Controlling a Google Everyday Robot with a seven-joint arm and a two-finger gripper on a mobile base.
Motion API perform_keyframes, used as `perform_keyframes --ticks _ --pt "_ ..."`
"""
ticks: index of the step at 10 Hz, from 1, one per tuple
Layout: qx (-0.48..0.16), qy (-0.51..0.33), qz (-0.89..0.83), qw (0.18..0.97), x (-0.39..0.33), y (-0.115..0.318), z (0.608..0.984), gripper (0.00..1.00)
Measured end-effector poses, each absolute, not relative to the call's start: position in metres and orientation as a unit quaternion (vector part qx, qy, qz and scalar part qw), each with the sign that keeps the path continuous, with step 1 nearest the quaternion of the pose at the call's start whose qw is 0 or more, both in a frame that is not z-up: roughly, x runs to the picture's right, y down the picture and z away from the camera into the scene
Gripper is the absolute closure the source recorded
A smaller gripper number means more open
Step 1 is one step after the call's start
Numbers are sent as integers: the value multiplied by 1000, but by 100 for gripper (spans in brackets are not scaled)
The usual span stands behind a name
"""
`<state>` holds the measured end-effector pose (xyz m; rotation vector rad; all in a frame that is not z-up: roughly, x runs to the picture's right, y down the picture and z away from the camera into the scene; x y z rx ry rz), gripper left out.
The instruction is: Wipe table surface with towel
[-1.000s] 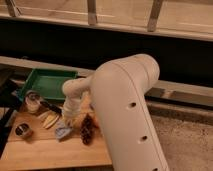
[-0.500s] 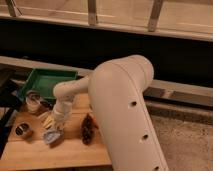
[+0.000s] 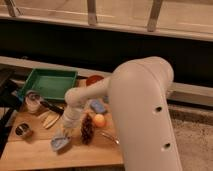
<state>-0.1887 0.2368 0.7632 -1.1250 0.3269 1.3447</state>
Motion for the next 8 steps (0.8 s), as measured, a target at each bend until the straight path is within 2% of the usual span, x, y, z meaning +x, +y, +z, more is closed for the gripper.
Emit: perform_keyframes --ticks 4,8 --pt "-466 161 611 620 -162 221 780 100" --pt "-463 140 600 637 -211 188 804 100"
